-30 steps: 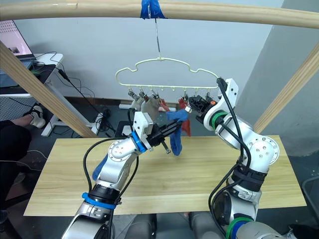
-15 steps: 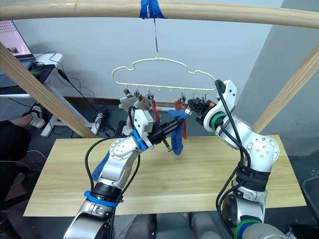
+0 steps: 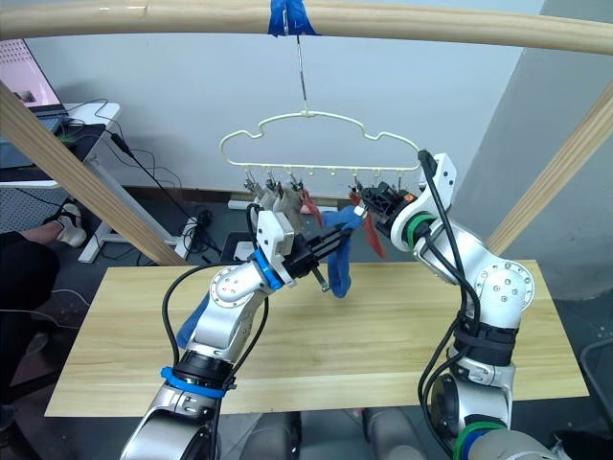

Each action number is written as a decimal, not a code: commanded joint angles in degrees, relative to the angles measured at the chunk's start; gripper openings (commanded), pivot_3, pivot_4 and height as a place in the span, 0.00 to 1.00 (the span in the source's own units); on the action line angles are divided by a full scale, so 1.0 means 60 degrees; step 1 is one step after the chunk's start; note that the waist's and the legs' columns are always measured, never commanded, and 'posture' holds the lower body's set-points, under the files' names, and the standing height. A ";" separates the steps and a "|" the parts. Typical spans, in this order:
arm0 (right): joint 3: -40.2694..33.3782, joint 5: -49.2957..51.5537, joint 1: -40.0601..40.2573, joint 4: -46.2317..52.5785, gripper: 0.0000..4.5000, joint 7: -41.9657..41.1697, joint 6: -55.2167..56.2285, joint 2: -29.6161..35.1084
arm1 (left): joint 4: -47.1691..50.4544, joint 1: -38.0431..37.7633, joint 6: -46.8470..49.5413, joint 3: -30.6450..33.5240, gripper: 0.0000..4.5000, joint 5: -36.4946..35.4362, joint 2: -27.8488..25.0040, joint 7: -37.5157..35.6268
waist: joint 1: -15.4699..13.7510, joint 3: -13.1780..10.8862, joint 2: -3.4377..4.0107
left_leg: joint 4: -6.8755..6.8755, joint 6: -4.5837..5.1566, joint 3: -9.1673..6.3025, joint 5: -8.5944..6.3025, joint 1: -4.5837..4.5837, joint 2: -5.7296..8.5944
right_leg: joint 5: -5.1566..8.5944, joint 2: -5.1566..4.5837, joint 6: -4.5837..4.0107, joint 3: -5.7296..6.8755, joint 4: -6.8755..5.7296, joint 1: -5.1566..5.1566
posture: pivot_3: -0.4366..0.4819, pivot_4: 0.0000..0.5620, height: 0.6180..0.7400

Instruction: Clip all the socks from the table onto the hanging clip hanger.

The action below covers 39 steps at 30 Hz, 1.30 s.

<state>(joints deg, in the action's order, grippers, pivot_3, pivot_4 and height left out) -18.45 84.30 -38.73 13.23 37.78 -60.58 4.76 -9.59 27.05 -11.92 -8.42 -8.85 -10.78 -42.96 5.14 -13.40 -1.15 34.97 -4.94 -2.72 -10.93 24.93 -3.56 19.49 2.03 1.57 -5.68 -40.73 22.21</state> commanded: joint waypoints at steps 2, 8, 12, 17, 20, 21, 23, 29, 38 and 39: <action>0.0280 0.0781 0.0073 0.0208 0.06 0.0278 0.0394 0.0169 | 0.0176 0.0121 -0.0231 0.0032 0.00 -0.0073 0.0034 0.0068 | -0.0002 0.0000 0.0000 | 0.0000 0.0000 0.0000 0.0000 0.0001 0.0000 | 0.0000 0.0000 0.0000 0.0000 0.0001 0.0000 | 0.38 0.38 1.00; 0.0586 0.1198 0.0108 0.0151 0.06 0.0430 0.0755 0.0449 | 0.0269 -0.0012 -0.0199 0.0023 0.00 -0.0078 -0.0025 0.0046 | -0.0008 0.0000 0.0000 | 0.0000 0.0000 0.0000 0.0000 0.0002 0.0000 | 0.0000 0.0000 0.0001 0.0000 0.0002 0.0000 | 0.38 0.38 1.00; 0.0785 0.1405 0.0120 0.0096 0.06 0.0345 0.0897 0.0667 | 0.0286 -0.0032 -0.0161 0.0012 0.00 -0.0093 -0.0023 0.0051 | -0.0011 0.0000 0.0000 | 0.0000 0.0000 -0.0001 0.0000 0.0002 0.0000 | 0.0000 0.0000 0.0001 0.0001 0.0002 0.0000 | 0.39 0.38 1.00; 0.1117 0.1548 0.0179 0.0120 0.06 0.0131 0.0947 0.0934 | 0.0285 0.0017 -0.0167 0.0019 0.00 -0.0089 -0.0007 0.0077 | -0.0016 0.0000 0.0000 | 0.0000 0.0000 -0.0001 0.0000 0.0002 0.0000 | 0.0001 0.0000 0.0001 0.0001 0.0002 0.0001 | 0.40 0.37 1.00; 0.1315 0.1567 0.0179 0.0157 0.06 -0.0068 0.0936 0.1126 | 0.0279 0.0051 -0.0170 0.0029 0.00 -0.0093 -0.0009 0.0077 | -0.0017 0.0000 0.0000 | -0.0001 0.0000 -0.0002 0.0000 0.0002 -0.0001 | 0.0001 0.0001 0.0001 0.0001 0.0002 0.0001 | 0.40 0.37 1.00; 0.1372 0.1552 0.0188 0.0167 0.06 -0.0130 0.0932 0.1187 | 0.0284 0.0063 -0.0170 0.0029 0.00 -0.0094 -0.0007 0.0078 | -0.0018 0.0000 0.0000 | -0.0001 0.0000 -0.0001 0.0000 0.0003 -0.0001 | 0.0001 0.0001 0.0001 0.0001 0.0003 0.0001 | 0.40 0.37 1.00; 0.1485 0.1499 0.0210 0.0185 0.06 -0.0226 0.0937 0.1284 | 0.0306 0.0084 -0.0167 0.0023 0.00 -0.0098 -0.0002 0.0076 | -0.0019 0.0000 0.0000 | -0.0001 0.0000 0.0000 0.0000 0.0004 0.0000 | 0.0001 0.0001 0.0001 0.0000 0.0005 0.0001 | 0.40 0.36 1.00; 0.1758 0.1450 0.0257 0.0235 0.06 -0.0378 0.0969 0.1469 | 0.0331 0.0131 -0.0181 0.0014 0.00 -0.0094 0.0003 0.0066 | -0.0023 0.0000 0.0000 | 0.0000 0.0000 -0.0001 0.0000 0.0004 -0.0001 | 0.0001 0.0001 0.0001 0.0001 0.0004 0.0001 | 0.40 0.36 1.00; 0.2003 0.1319 0.0295 0.0242 0.06 -0.0639 0.1030 0.1765 | 0.0358 0.0196 -0.0202 0.0048 0.00 -0.0090 -0.0018 0.0083 | -0.0025 0.0000 0.0000 | 0.0000 0.0000 -0.0001 0.0000 0.0004 -0.0001 | 0.0001 0.0001 0.0001 0.0001 0.0005 0.0001 | 0.40 0.36 1.00; 0.2011 0.1333 0.0299 0.0242 0.06 -0.0661 0.1033 0.1788 | 0.0363 0.0205 -0.0198 0.0049 0.00 -0.0089 -0.0014 0.0091 | -0.0025 0.0000 0.0000 | 0.0000 0.0000 -0.0001 0.0000 0.0004 -0.0001 | 0.0001 0.0001 0.0001 0.0001 0.0005 0.0001 | 0.40 0.37 1.00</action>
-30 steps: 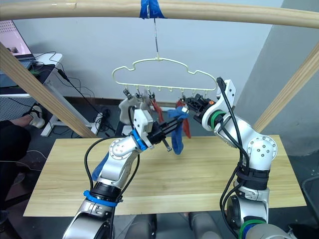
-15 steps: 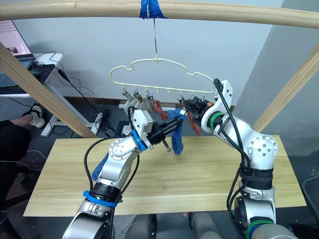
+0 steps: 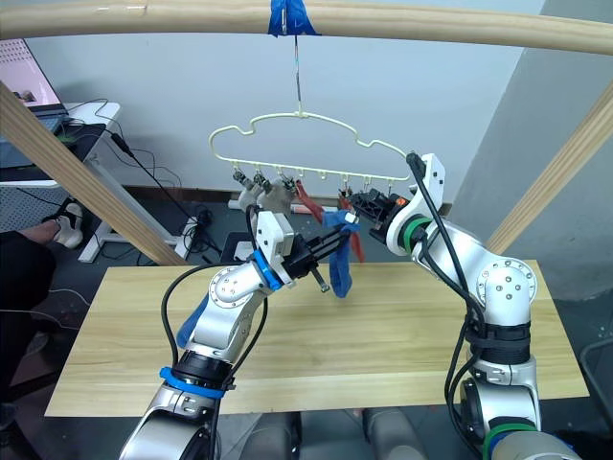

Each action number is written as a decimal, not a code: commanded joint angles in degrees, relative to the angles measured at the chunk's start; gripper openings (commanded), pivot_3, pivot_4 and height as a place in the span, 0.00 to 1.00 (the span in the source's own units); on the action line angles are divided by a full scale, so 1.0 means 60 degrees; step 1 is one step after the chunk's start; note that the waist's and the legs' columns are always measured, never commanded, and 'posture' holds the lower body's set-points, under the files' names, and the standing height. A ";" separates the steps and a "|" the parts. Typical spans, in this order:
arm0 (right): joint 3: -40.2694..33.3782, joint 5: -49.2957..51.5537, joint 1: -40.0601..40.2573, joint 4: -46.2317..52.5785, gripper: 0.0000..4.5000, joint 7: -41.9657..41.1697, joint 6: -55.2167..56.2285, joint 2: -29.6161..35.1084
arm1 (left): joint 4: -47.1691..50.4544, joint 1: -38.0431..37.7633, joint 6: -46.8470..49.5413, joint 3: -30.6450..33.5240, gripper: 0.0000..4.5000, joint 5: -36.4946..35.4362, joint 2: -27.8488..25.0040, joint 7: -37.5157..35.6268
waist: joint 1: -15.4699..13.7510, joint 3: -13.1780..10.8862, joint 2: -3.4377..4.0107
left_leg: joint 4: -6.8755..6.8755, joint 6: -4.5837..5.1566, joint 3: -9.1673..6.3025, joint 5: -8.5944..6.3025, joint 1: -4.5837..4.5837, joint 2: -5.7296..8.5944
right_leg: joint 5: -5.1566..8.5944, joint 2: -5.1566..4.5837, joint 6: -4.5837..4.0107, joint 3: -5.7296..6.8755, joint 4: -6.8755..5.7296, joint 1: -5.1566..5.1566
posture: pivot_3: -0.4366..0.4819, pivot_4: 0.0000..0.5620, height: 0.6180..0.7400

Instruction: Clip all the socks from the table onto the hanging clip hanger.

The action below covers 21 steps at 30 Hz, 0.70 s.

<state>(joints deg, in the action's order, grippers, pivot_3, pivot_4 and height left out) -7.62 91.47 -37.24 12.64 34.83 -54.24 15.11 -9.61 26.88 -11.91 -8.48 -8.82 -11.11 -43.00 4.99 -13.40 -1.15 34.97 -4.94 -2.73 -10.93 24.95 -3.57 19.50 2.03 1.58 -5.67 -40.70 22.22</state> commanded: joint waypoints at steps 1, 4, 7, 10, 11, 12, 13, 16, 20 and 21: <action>0.0212 0.0140 0.0055 0.0339 0.06 -0.0184 -0.0021 0.0080 | 0.0369 0.0241 -0.0203 0.0059 0.00 -0.0094 0.0045 0.0105 | -0.0001 0.0000 0.0000 | 0.0000 0.0000 0.0000 0.0000 0.0000 0.0000 | 0.0000 0.0000 0.0000 0.0000 0.0000 0.0000 | 0.40 0.37 1.00; 0.0231 0.0156 0.0076 0.0342 0.21 -0.0234 -0.0006 0.0114 | 0.0378 0.0249 -0.0215 0.0059 0.00 -0.0089 0.0053 0.0117 | -0.0002 0.0000 0.0000 | 0.0000 0.0000 0.0000 0.0000 0.0000 0.0000 | 0.0000 0.0000 0.0000 0.0000 -0.0001 0.0000 | 0.40 0.37 1.00; 0.0260 0.0207 0.0098 0.0348 0.45 -0.0271 0.0024 0.0137 | 0.0395 0.0260 -0.0215 0.0055 0.00 -0.0092 0.0058 0.0131 | -0.0004 0.0000 0.0000 | 0.0000 0.0000 -0.0001 0.0000 0.0000 0.0000 | 0.0000 0.0000 0.0000 0.0001 -0.0001 0.0000 | 0.40 0.37 1.00; 0.0308 0.0266 0.0120 0.0350 0.69 -0.0296 0.0084 0.0155 | 0.0405 0.0268 -0.0216 0.0048 0.00 -0.0097 0.0045 0.0145 | -0.0009 0.0000 0.0000 | 0.0001 0.0000 0.0001 0.0000 0.0000 0.0000 | 0.0000 0.0000 0.0000 -0.0001 -0.0001 0.0000 | 0.40 0.37 1.00; 0.0306 0.0275 0.0133 0.0352 0.75 -0.0301 0.0095 0.0166 | 0.0414 0.0270 -0.0208 0.0044 0.00 -0.0100 0.0041 0.0153 | -0.0011 0.0000 0.0000 | 0.0001 0.0000 0.0000 0.0000 0.0000 0.0000 | 0.0000 0.0000 0.0000 0.0000 -0.0001 0.0000 | 0.40 0.37 1.00; 0.0297 0.0281 0.0146 0.0353 0.82 -0.0308 0.0101 0.0179 | 0.0421 0.0272 -0.0201 0.0038 0.00 -0.0103 0.0037 0.0161 | -0.0011 0.0000 0.0000 | 0.0001 0.0000 0.0000 0.0000 0.0000 0.0000 | 0.0000 0.0000 0.0000 0.0000 -0.0001 0.0000 | 0.40 0.37 1.00; 0.0248 0.0277 0.0169 0.0353 0.90 -0.0341 0.0111 0.0225 | 0.0418 0.0276 -0.0194 0.0030 0.00 -0.0103 0.0037 0.0169 | -0.0011 0.0000 0.0000 | 0.0001 0.0000 0.0000 0.0000 0.0000 0.0000 | 0.0000 0.0000 0.0000 0.0000 -0.0001 0.0000 | 0.40 0.37 1.00; 0.0117 0.0299 0.0210 0.0377 0.99 -0.0403 0.0131 0.0395 | 0.0401 0.0284 -0.0159 0.0002 0.00 -0.0100 0.0047 0.0176 | -0.0020 0.0000 0.0000 | 0.0001 0.0000 0.0000 0.0000 0.0000 0.0000 | 0.0000 0.0000 0.0000 0.0000 -0.0001 0.0000 | 0.40 0.37 1.00; -0.0017 0.0550 0.0311 0.0481 0.99 -0.0471 0.0132 0.0779 | 0.0289 0.0308 -0.0054 -0.0147 0.00 -0.0070 0.0100 0.0086 | -0.0019 -0.0001 -0.0001 | 0.0001 0.0000 0.0001 0.0000 0.0000 0.0000 | 0.0000 0.0000 0.0000 -0.0001 0.0000 -0.0001 | 0.38 0.38 1.00; -0.0060 0.0669 0.0364 0.0533 0.99 -0.0481 0.0138 0.0902 | 0.0272 0.0318 -0.0032 -0.0186 0.00 -0.0066 0.0117 0.0058 | -0.0016 -0.0001 -0.0001 | 0.0001 0.0000 0.0001 0.0000 0.0000 0.0001 | 0.0000 0.0000 0.0000 -0.0001 0.0000 0.0000 | 0.38 0.37 1.00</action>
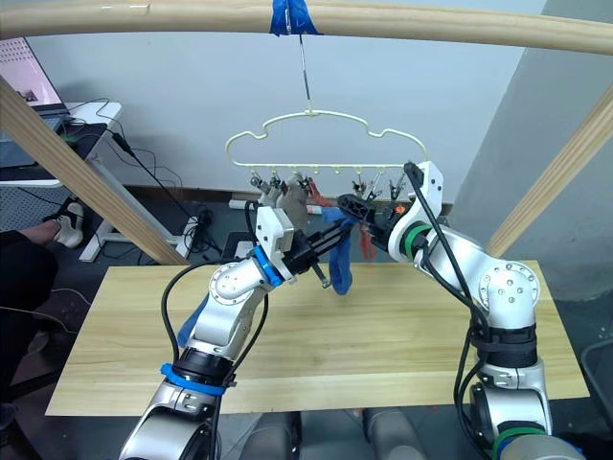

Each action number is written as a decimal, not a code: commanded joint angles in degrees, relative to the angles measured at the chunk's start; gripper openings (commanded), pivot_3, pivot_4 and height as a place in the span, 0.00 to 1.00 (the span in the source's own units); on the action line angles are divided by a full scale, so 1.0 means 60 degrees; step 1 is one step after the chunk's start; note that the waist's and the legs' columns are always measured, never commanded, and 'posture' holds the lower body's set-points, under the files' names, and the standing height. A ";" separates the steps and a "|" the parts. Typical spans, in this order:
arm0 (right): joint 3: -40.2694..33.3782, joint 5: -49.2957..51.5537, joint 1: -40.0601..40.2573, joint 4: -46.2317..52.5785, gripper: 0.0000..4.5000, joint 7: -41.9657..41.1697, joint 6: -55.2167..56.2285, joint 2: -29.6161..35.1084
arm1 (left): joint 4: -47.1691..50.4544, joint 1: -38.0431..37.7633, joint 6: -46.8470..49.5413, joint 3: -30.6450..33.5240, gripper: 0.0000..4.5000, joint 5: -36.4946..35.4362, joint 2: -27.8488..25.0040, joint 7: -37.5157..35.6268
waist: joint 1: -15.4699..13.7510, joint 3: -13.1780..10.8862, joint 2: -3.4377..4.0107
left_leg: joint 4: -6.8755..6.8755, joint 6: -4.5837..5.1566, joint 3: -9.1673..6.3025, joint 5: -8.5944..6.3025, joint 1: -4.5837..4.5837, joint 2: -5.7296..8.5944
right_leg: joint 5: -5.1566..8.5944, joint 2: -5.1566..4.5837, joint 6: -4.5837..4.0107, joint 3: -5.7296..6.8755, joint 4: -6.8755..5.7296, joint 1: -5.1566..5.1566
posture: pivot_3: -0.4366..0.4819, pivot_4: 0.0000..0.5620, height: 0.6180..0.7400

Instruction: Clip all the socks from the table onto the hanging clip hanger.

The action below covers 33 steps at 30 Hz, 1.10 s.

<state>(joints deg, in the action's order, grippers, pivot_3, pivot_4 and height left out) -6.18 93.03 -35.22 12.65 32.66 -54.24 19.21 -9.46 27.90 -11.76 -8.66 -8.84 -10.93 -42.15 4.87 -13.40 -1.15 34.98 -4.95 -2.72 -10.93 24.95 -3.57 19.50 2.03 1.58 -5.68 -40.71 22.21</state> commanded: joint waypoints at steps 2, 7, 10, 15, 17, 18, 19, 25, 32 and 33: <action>-0.0549 0.0764 0.0264 0.0707 0.99 -0.0144 0.0150 0.0626 | 0.0181 0.0189 0.0060 -0.0284 0.00 -0.0045 0.0143 -0.0166 | 0.0003 0.0000 0.0000 | 0.0000 0.0000 -0.0001 0.0000 0.0000 0.0000 | 0.0000 0.0000 0.0000 0.0001 0.0000 0.0000 | 0.37 0.38 1.00; -0.1313 0.1668 0.1110 0.1311 0.99 -0.0169 0.0596 0.1457 | -0.0166 0.0375 0.0024 -0.0448 0.00 0.0042 0.0250 -0.0298 | -0.0010 -0.0002 -0.0003 | 0.0001 0.0000 -0.0001 0.0000 0.0010 0.0002 | 0.0000 0.0000 0.0001 0.0002 0.0017 -0.0002 | 0.35 0.37 1.00; -0.1390 0.1805 0.1545 0.1679 1.00 -0.0306 0.0819 0.1714 | -0.0279 0.0422 0.0167 -0.0435 0.05 -0.0093 0.0248 -0.0401 | 0.0040 -0.0002 -0.0003 | 0.0002 0.0001 0.0003 0.0000 0.0011 0.0003 | 0.0002 0.0000 0.0004 -0.0003 0.0020 -0.0002 | 0.33 0.37 1.00; -0.1237 0.0634 0.1999 0.2190 1.00 -0.0955 0.1112 0.1999 | -0.0010 0.0307 0.1194 -0.0163 0.36 -0.0682 0.0212 -0.0569 | 0.0081 -0.0001 -0.0002 | 0.0002 0.0000 0.0003 0.0000 0.0006 -0.0003 | 0.0007 0.0008 0.0012 -0.0004 0.0015 -0.0001 | 0.33 0.37 1.00; -0.1096 -0.0007 0.2116 0.2340 1.00 -0.1238 0.1187 0.2061 | 0.0185 0.0225 0.1539 -0.0078 0.49 -0.0871 0.0095 -0.0628 | 0.0088 -0.0001 -0.0002 | 0.0003 0.0000 0.0003 0.0001 0.0006 -0.0002 | 0.0014 0.0007 0.0024 -0.0007 0.0015 -0.0001 | 0.34 0.37 1.00; -0.0917 -0.0717 0.2244 0.2478 1.00 -0.1485 0.1288 0.2089 | 0.0462 0.0042 0.1794 0.0006 0.56 -0.0982 -0.0149 -0.0726 | 0.0089 -0.0001 -0.0002 | 0.0004 0.0000 0.0004 0.0000 0.0006 -0.0002 | 0.0015 0.0007 0.0027 -0.0008 0.0015 -0.0001 | 0.35 0.37 1.00; -0.0684 -0.1549 0.2365 0.2636 1.00 -0.1777 0.1405 0.2164 | 0.0766 -0.0167 0.2046 0.0110 0.62 -0.1084 -0.0427 -0.0831 | 0.0101 -0.0001 -0.0002 | 0.0004 0.0000 0.0002 0.0001 0.0006 -0.0002 | 0.0021 0.0007 0.0037 -0.0005 0.0015 -0.0001 | 0.35 0.37 1.00; 0.0455 -0.5236 0.2823 0.3183 1.00 -0.3049 0.2274 0.2081 | 0.2494 -0.1117 0.3466 0.0703 0.99 -0.1823 -0.1730 -0.1079 | 0.0050 -0.0001 -0.0001 | 0.0000 -0.0005 -0.0007 0.0003 0.0001 -0.0014 | 0.0022 0.0012 0.0038 0.0001 0.0014 0.0000 | 0.38 0.36 1.00; 0.1383 -0.8990 0.2816 0.3014 0.79 -0.3460 0.3651 0.1436 | 0.4543 -0.1563 0.6059 0.1956 1.00 -0.3765 -0.2561 -0.0563 | -0.0019 -0.0001 -0.0001 | 0.0007 -0.0010 -0.0011 0.0006 0.0001 -0.0008 | 0.0024 0.0002 0.0042 0.0005 0.0012 -0.0004 | 0.40 0.35 1.00; 0.1564 -0.9475 0.2758 0.2978 0.71 -0.3513 0.3753 0.1362 | 0.4768 -0.1613 0.6364 0.2108 1.00 -0.4002 -0.2658 -0.0475 | -0.0026 -0.0001 -0.0001 | 0.0007 -0.0011 -0.0013 0.0006 0.0001 -0.0008 | 0.0024 0.0002 0.0042 0.0007 0.0012 -0.0005 | 0.41 0.35 1.00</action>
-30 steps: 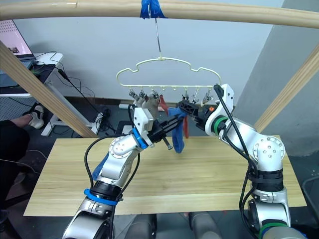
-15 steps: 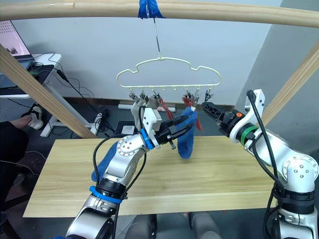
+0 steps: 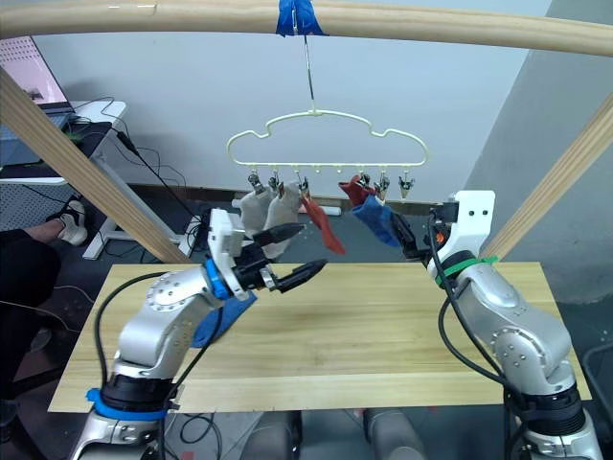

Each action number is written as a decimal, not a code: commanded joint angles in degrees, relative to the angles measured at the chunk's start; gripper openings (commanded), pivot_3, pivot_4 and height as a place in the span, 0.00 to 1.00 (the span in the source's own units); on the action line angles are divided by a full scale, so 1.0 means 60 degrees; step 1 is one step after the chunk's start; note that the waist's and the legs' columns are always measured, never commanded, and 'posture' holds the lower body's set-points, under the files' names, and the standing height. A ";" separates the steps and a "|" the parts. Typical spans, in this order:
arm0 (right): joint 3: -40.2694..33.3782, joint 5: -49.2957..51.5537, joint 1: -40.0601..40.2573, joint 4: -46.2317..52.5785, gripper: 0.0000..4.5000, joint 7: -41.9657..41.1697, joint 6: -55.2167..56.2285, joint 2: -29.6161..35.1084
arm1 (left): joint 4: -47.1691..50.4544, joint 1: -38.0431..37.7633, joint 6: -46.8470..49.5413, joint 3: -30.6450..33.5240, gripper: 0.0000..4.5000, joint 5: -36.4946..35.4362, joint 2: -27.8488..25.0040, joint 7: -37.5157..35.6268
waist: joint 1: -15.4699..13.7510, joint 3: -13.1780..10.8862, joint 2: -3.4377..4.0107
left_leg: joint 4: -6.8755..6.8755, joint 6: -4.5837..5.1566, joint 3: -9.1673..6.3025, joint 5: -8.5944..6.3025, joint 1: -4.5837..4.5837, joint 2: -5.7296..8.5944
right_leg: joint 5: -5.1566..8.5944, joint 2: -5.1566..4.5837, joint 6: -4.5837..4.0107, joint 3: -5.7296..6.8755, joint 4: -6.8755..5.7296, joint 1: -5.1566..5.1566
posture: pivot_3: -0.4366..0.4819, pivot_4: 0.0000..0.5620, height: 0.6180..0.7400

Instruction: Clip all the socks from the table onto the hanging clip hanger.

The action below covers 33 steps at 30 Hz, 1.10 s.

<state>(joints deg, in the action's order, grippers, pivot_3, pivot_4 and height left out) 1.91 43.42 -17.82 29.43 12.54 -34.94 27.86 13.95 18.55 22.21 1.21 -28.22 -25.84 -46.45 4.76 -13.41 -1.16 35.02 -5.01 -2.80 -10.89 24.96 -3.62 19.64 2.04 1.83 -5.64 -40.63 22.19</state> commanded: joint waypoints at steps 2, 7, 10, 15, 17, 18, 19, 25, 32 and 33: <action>0.0389 -0.1891 -0.0189 0.0110 0.56 -0.0138 0.0684 -0.0362 | 0.1164 -0.0127 0.1059 0.0655 1.00 -0.0999 -0.0328 0.0384 | -0.0013 0.0000 0.0000 | 0.0000 -0.0001 0.0000 0.0000 0.0000 0.0000 | 0.0000 0.0000 -0.0001 0.0001 0.0000 -0.0001 | 0.42 0.34 1.00; 0.0550 -0.3248 -0.0316 -0.0236 0.56 -0.0139 0.0981 -0.1202 | 0.1519 -0.0082 0.1470 0.0878 1.00 -0.1314 -0.0321 0.0870 | -0.0038 0.0000 0.0000 | -0.0001 -0.0004 -0.0004 0.0002 -0.0003 0.0000 | -0.0001 -0.0001 -0.0003 0.0003 -0.0009 0.0000 | 0.44 0.35 1.00; 0.0541 -0.3747 -0.0486 -0.0399 0.56 -0.0234 0.1080 -0.1604 | 0.1879 0.0020 0.1739 0.0884 1.00 -0.1743 -0.0197 0.1098 | -0.0060 0.0000 -0.0001 | 0.0001 -0.0010 -0.0002 0.0005 -0.0003 0.0003 | -0.0005 -0.0005 -0.0008 0.0001 -0.0015 0.0000 | 0.44 0.35 1.00; 0.0438 -0.4402 -0.0725 -0.0721 0.56 -0.0446 0.1153 -0.2145 | 0.2493 -0.0051 0.2178 0.0792 1.00 -0.2519 -0.0303 0.0948 | -0.0076 0.0000 -0.0001 | 0.0001 -0.0013 -0.0004 0.0007 -0.0005 0.0003 | -0.0021 -0.0005 -0.0037 0.0004 -0.0020 0.0000 | 0.46 0.36 1.00; 0.0393 -0.4623 -0.0795 -0.0845 0.56 -0.0521 0.1175 -0.2323 | 0.2554 -0.0028 0.2223 0.0776 1.00 -0.2614 -0.0398 0.0851 | -0.0089 0.0000 -0.0001 | 0.0001 -0.0013 -0.0005 0.0007 -0.0008 0.0003 | -0.0022 -0.0005 -0.0039 0.0006 -0.0023 0.0000 | 0.46 0.36 1.00; 0.0375 -0.4734 -0.0821 -0.0892 0.56 -0.0541 0.1190 -0.2401 | 0.2568 -0.0018 0.2221 0.0764 1.00 -0.2639 -0.0442 0.0810 | -0.0092 0.0000 -0.0001 | 0.0001 -0.0013 -0.0005 0.0007 -0.0009 0.0003 | -0.0022 -0.0004 -0.0039 0.0005 -0.0024 0.0000 | 0.46 0.36 1.00; 0.0363 -0.4823 -0.0862 -0.0957 0.56 -0.0551 0.1194 -0.2491 | 0.2567 0.0006 0.2219 0.0764 1.00 -0.2659 -0.0464 0.0817 | -0.0097 0.0000 -0.0001 | 0.0001 -0.0014 -0.0005 0.0008 -0.0009 0.0004 | -0.0023 -0.0005 -0.0040 0.0004 -0.0027 0.0000 | 0.46 0.37 1.00; 0.0370 -0.5353 -0.1124 -0.1354 0.56 -0.0683 0.1223 -0.2937 | 0.2505 0.0082 0.2092 0.0748 1.00 -0.2558 -0.0492 0.0874 | -0.0116 0.0000 -0.0001 | 0.0002 -0.0016 -0.0005 0.0009 -0.0010 0.0005 | -0.0023 -0.0005 -0.0041 0.0004 -0.0031 0.0000 | 0.47 0.37 1.00; 0.0226 -0.5921 -0.1387 -0.1726 0.56 -0.0672 0.1205 -0.3295 | 0.2459 0.0005 0.1933 0.0688 1.00 -0.2375 -0.0535 0.0860 | -0.0238 0.0000 -0.0001 | 0.0001 -0.0017 -0.0004 0.0010 -0.0011 0.0004 | -0.0024 -0.0005 -0.0043 0.0005 -0.0031 0.0001 | 0.47 0.37 1.00; 0.0229 -0.5979 -0.1425 -0.1767 0.56 -0.0688 0.1204 -0.3337 | 0.2444 0.0000 0.1904 0.0679 1.00 -0.2354 -0.0539 0.0853 | -0.0240 0.0000 -0.0001 | 0.0001 -0.0017 -0.0004 0.0010 -0.0011 0.0005 | -0.0024 -0.0005 -0.0043 0.0005 -0.0031 0.0001 | 0.47 0.37 1.00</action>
<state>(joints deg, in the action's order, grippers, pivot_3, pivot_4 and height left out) 3.89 8.87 -24.86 17.73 8.75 -29.06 8.44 26.92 18.54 34.87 5.21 -42.48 -28.75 -40.83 3.32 -13.41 -1.16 35.03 -5.11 -2.82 -10.84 24.90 -3.59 19.49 2.01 1.57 -5.62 -40.82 22.19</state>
